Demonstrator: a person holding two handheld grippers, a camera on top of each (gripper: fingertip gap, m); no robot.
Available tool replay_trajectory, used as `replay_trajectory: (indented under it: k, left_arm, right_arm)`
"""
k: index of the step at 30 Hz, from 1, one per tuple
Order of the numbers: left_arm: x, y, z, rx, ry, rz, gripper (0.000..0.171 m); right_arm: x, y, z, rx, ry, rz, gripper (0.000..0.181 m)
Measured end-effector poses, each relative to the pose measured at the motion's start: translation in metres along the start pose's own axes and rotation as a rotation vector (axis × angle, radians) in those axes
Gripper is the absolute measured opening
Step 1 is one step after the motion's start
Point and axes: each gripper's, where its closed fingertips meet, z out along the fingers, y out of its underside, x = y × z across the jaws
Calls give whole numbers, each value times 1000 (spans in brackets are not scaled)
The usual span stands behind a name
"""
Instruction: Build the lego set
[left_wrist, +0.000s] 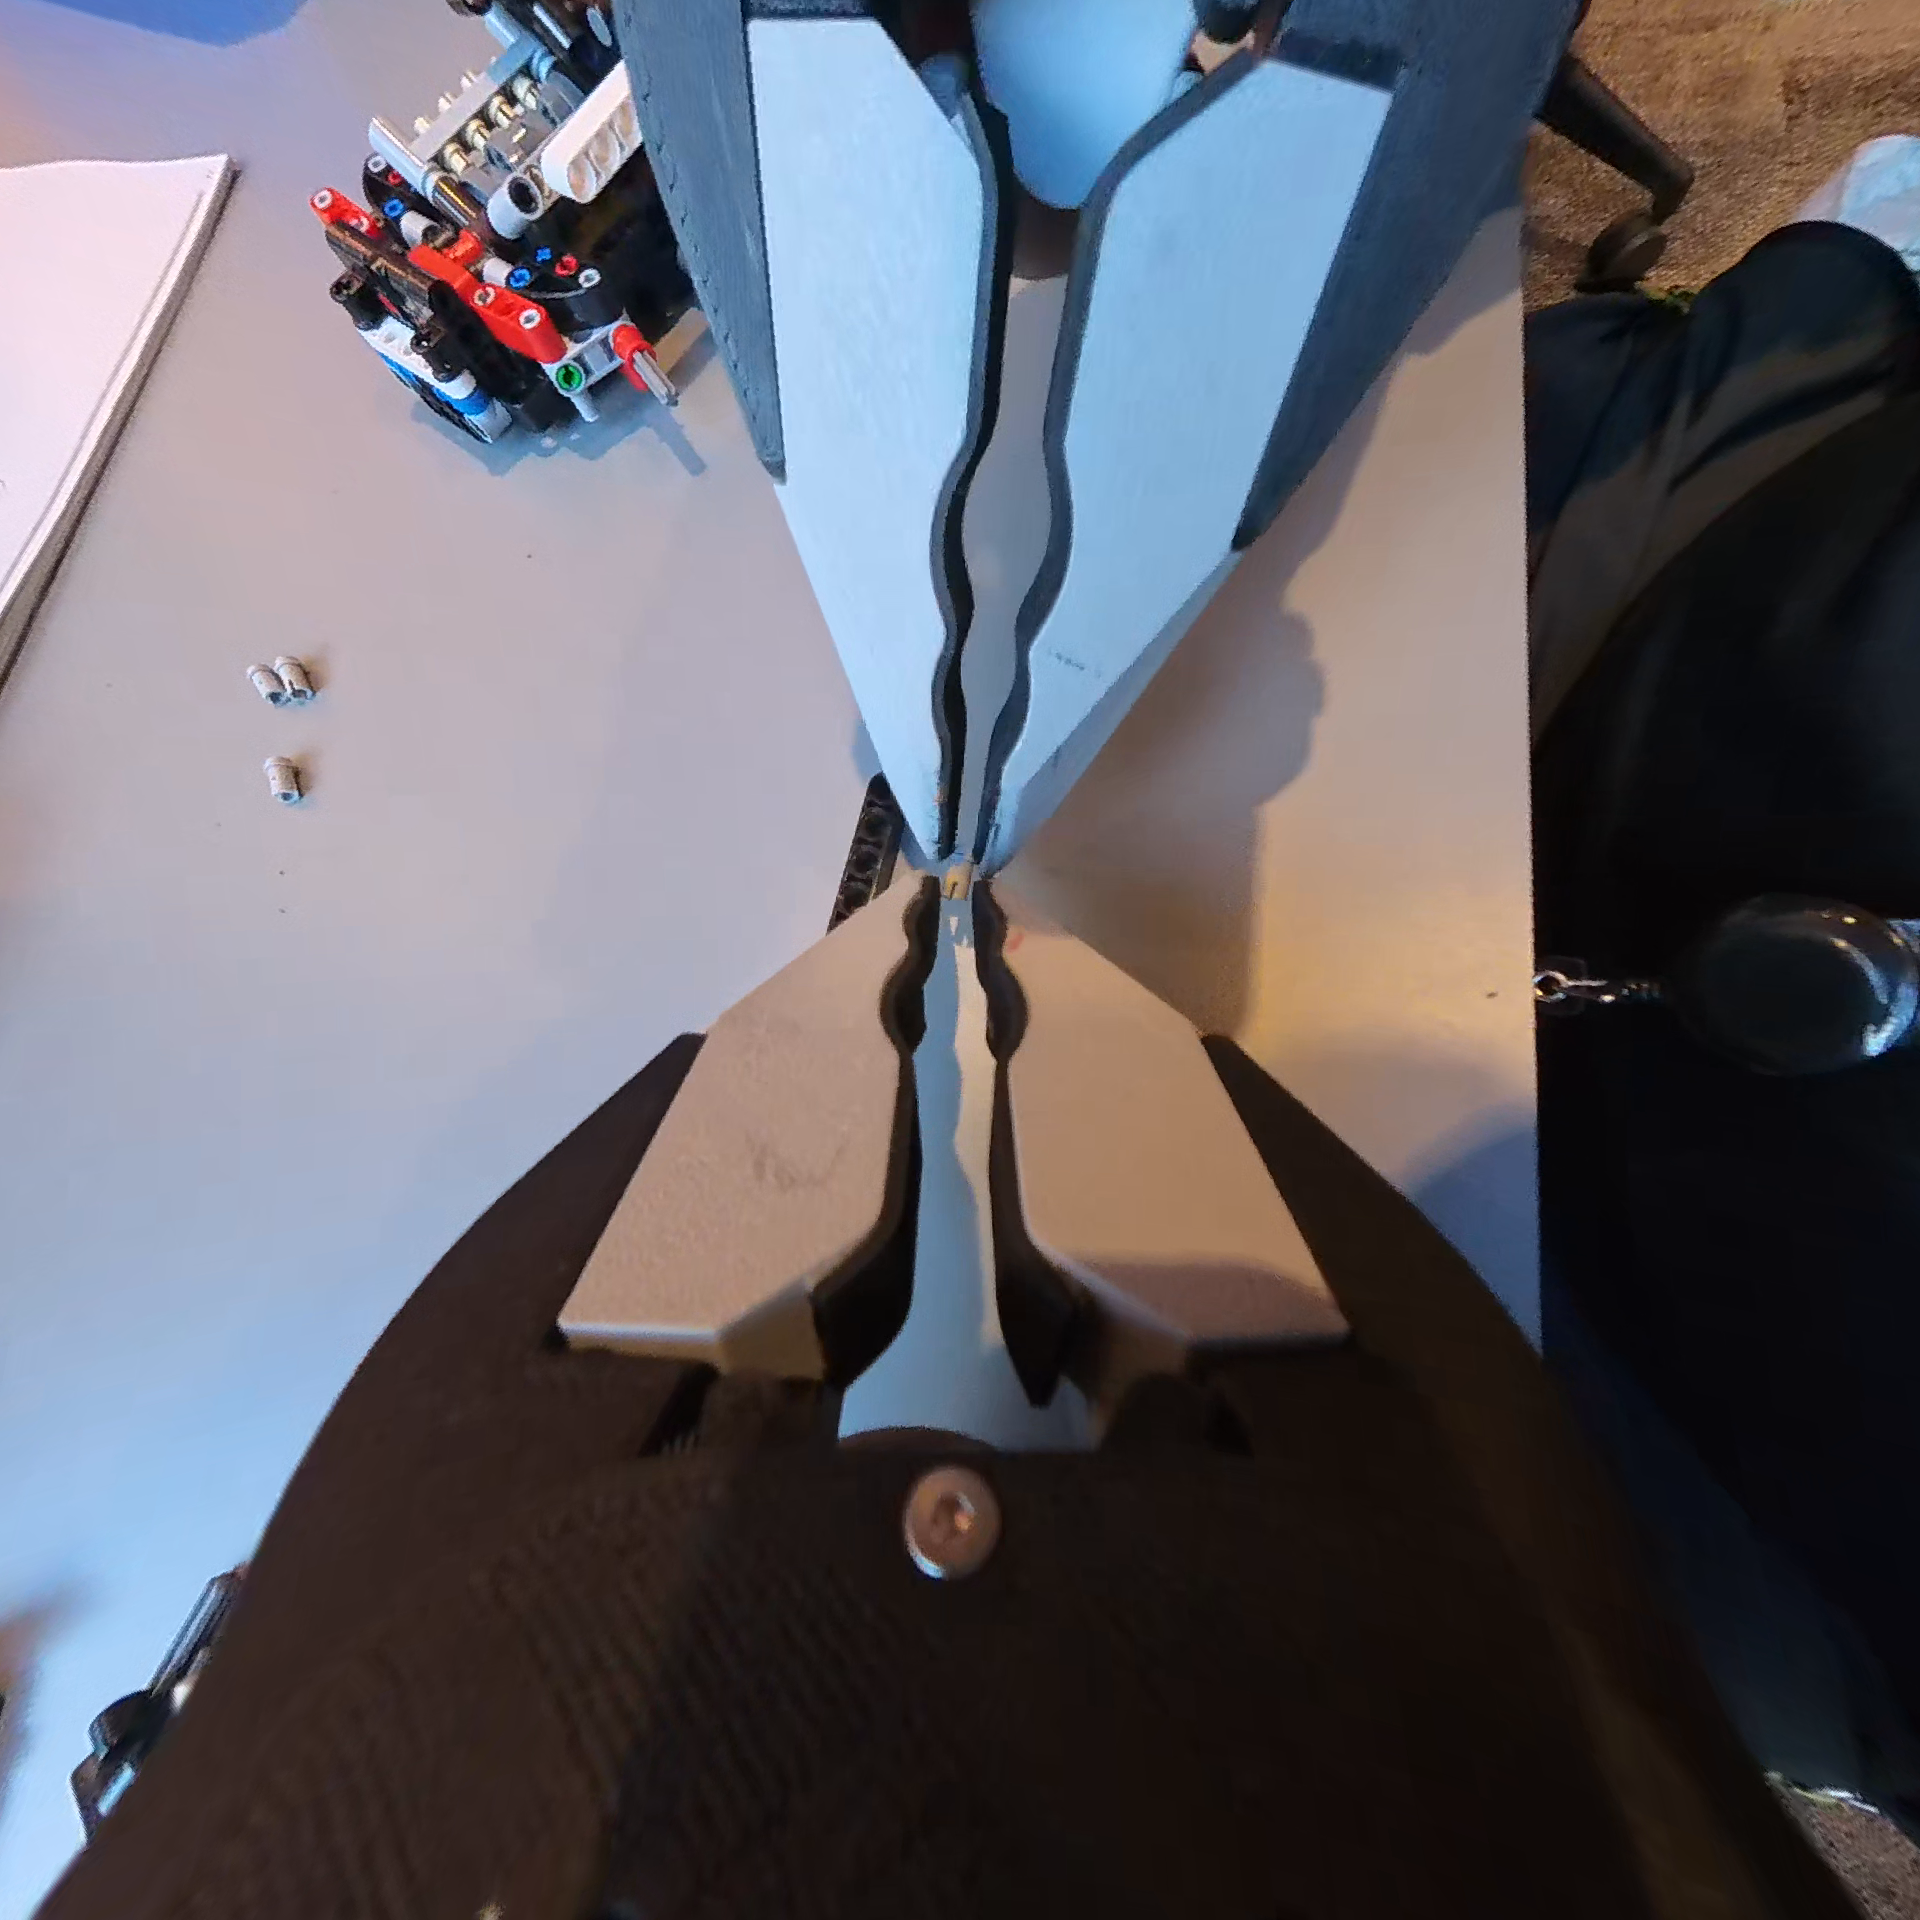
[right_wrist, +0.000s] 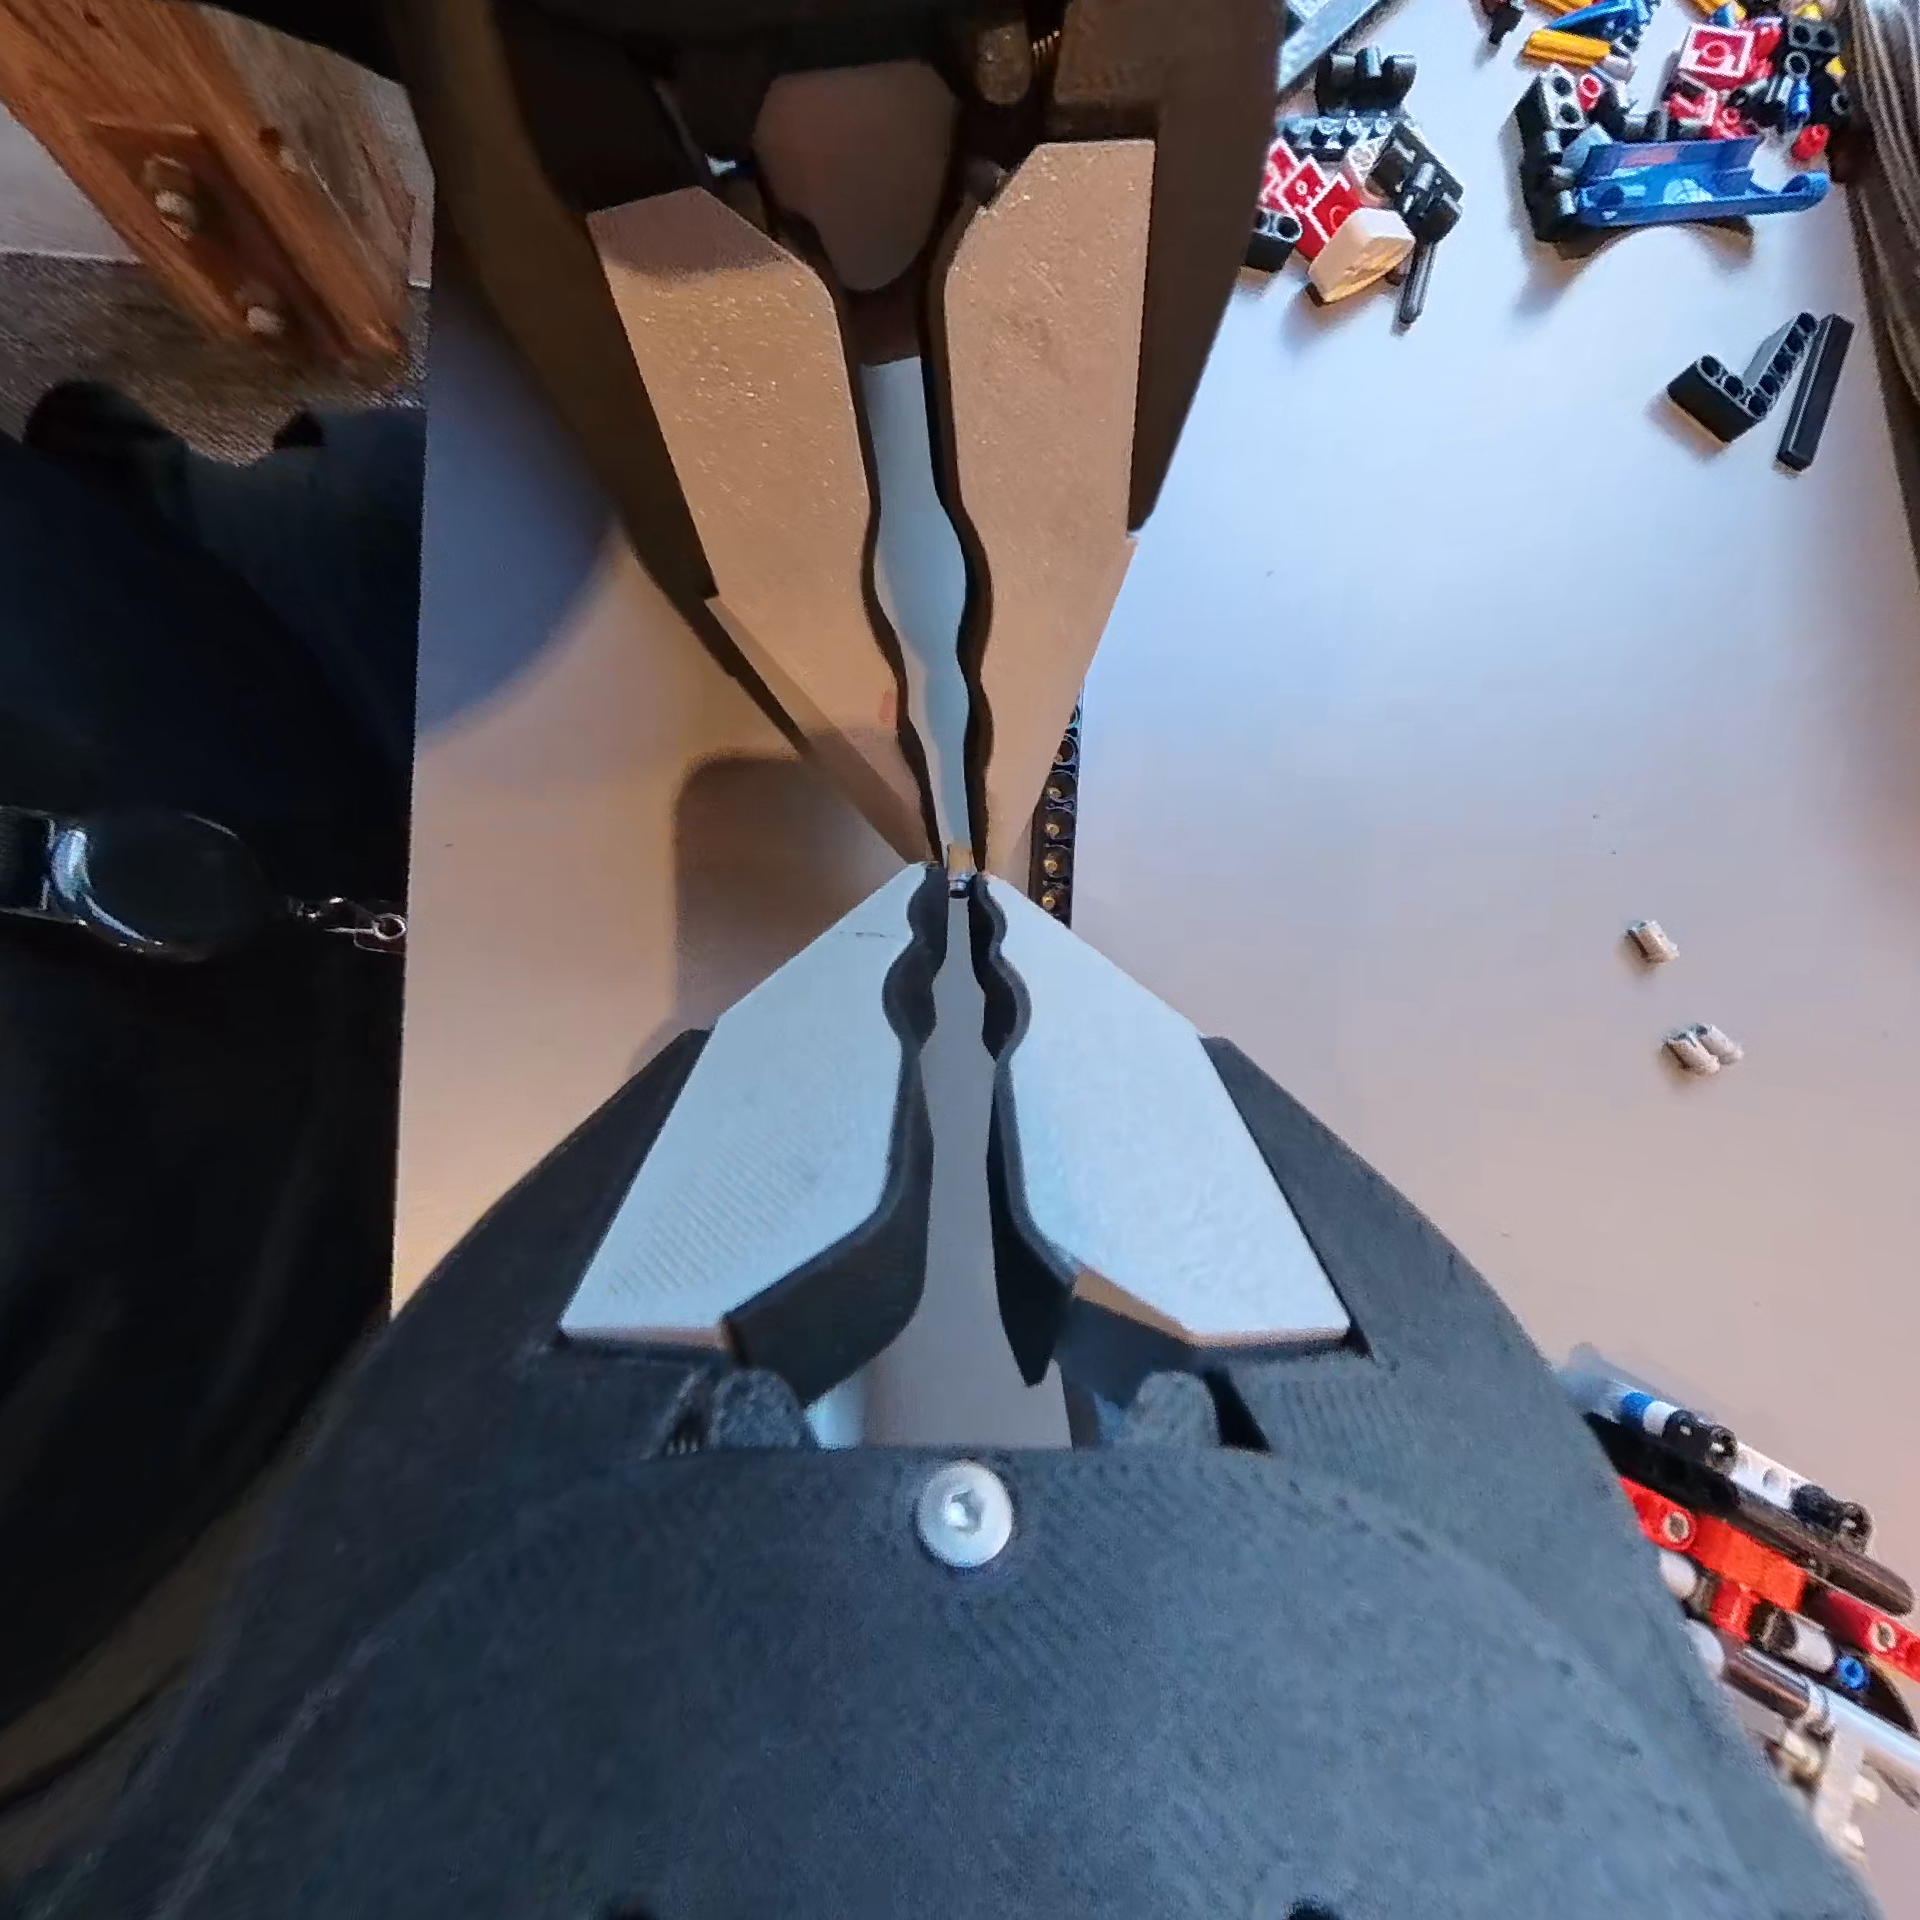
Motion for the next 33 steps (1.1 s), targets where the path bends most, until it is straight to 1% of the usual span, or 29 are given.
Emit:
replay_trajectory:
  k: [5,8,14,18,20,25,33]
  left_arm:
    - [-1,2,1,-9,-26,44,1]
    - [-5,0,-1,4,-79,83,1]
    - [-16,-11,-7,69,-202,151,1]
    - [-17,-10,-5,59,-229,165,1]
    - [-17,-9,-3,53,-232,165,1]
    - [-21,-7,-2,35,-253,157,2]
    - [-24,-5,1,12,-272,164,1]
  right_arm:
    - [0,-2,0,21,0,5,2]
    - [3,3,-1,28,1,55,4]
    - [9,-6,-13,194,-66,348,6]
    - [18,-11,-17,271,-69,461,5]
    - [18,-12,-15,281,-80,483,5]
    - [18,-7,-5,239,-73,478,5]
    - [20,-3,-2,243,-101,524,3]
